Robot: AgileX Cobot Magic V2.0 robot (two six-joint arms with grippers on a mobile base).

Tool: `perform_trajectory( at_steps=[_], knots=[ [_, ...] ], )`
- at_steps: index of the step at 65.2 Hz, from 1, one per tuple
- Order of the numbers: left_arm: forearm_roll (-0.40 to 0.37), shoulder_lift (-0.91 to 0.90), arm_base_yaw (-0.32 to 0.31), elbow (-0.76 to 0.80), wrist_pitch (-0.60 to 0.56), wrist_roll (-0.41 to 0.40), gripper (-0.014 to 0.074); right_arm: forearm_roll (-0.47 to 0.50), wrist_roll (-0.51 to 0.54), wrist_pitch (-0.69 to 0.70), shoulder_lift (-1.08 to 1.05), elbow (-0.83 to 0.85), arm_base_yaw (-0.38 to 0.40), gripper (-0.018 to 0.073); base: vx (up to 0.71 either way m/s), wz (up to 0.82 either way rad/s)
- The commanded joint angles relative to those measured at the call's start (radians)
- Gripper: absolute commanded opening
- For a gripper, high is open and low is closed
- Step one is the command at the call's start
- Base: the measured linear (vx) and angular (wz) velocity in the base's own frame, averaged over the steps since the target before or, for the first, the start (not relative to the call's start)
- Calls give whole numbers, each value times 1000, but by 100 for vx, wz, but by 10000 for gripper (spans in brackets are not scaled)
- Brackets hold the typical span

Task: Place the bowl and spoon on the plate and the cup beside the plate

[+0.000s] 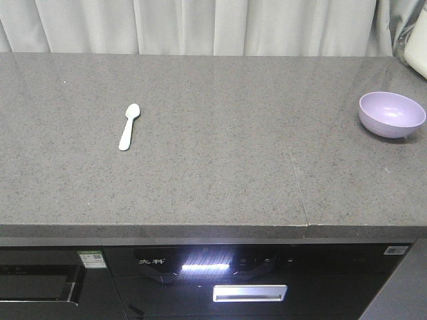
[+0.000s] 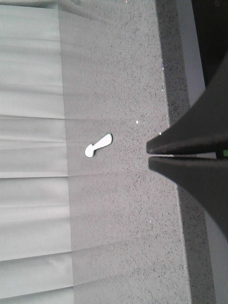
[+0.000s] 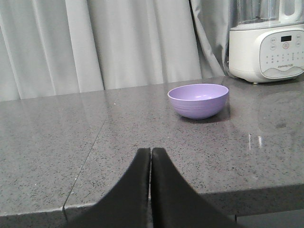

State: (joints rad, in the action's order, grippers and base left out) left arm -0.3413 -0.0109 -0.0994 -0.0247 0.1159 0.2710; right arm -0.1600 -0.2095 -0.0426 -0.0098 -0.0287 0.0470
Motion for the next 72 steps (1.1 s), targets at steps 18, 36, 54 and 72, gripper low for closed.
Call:
perform_trajectory(
  at_steps=[18,36,54,72],
  knots=[
    [-12,-17,-5,-25,-73,2,-6,-3,9,75,-11,-14,4,-5,6,-1],
    [-12,-17,-5,-25,-73,2,-6,-3,9,75,-11,-14,4,-5,5,-1],
    [-12,-17,-5,-25,-73,2,-6,-3,9,75,-11,-14,4,-5,5,-1],
    [-12,-17,-5,-25,-73,2,-6,-3,9,75,-11,-14,4,-5,5,0]
  ],
)
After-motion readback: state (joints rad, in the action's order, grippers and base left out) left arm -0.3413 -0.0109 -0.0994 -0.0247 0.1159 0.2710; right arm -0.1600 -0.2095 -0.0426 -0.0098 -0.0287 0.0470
